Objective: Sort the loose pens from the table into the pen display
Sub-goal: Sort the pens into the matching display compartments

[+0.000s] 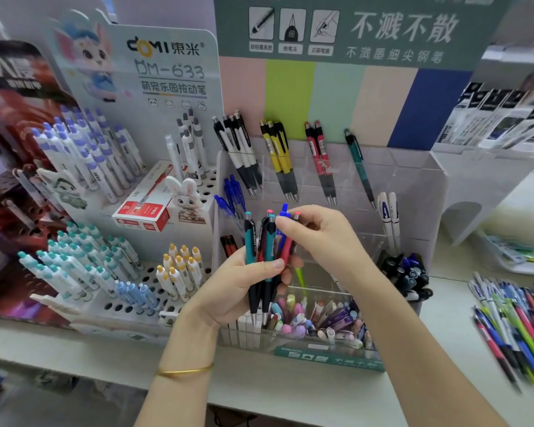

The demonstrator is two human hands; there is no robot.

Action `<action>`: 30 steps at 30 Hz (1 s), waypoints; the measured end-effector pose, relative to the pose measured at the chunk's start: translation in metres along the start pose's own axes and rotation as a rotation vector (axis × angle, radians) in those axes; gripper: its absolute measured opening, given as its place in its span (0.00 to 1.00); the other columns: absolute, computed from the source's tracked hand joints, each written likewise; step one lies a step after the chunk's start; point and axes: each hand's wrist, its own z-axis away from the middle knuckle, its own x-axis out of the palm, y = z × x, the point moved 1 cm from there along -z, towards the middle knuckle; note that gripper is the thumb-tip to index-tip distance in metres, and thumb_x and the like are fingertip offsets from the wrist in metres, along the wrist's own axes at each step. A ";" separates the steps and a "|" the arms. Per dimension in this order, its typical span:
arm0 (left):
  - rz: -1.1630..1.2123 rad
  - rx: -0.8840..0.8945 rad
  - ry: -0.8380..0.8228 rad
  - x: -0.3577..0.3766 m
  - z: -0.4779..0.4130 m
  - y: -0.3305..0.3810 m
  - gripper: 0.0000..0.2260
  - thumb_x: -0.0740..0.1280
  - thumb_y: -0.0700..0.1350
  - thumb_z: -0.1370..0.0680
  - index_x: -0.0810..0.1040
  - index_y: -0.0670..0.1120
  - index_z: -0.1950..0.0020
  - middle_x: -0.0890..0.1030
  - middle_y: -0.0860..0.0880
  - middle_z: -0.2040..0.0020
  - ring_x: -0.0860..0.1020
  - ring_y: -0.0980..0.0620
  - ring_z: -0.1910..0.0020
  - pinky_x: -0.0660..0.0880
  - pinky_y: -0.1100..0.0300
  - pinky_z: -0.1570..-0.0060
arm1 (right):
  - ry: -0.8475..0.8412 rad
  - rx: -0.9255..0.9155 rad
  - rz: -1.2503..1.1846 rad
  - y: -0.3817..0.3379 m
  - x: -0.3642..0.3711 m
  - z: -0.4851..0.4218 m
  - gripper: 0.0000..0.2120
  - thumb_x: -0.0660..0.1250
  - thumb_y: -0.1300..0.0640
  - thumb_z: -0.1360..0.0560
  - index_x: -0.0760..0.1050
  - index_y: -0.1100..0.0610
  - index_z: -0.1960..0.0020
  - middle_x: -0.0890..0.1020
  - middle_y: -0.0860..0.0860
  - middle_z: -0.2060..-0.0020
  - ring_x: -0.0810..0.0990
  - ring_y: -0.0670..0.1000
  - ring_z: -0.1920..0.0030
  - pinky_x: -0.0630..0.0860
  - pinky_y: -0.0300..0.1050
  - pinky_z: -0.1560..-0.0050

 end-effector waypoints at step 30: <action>0.038 0.052 0.138 -0.028 0.031 0.017 0.11 0.64 0.40 0.24 0.73 0.40 0.42 0.79 0.45 0.61 0.73 0.55 0.70 0.72 0.63 0.69 | 0.197 -0.250 0.233 -0.012 0.048 -0.054 0.05 0.65 0.57 0.22 0.77 0.56 0.49 0.80 0.48 0.59 0.77 0.42 0.59 0.74 0.38 0.57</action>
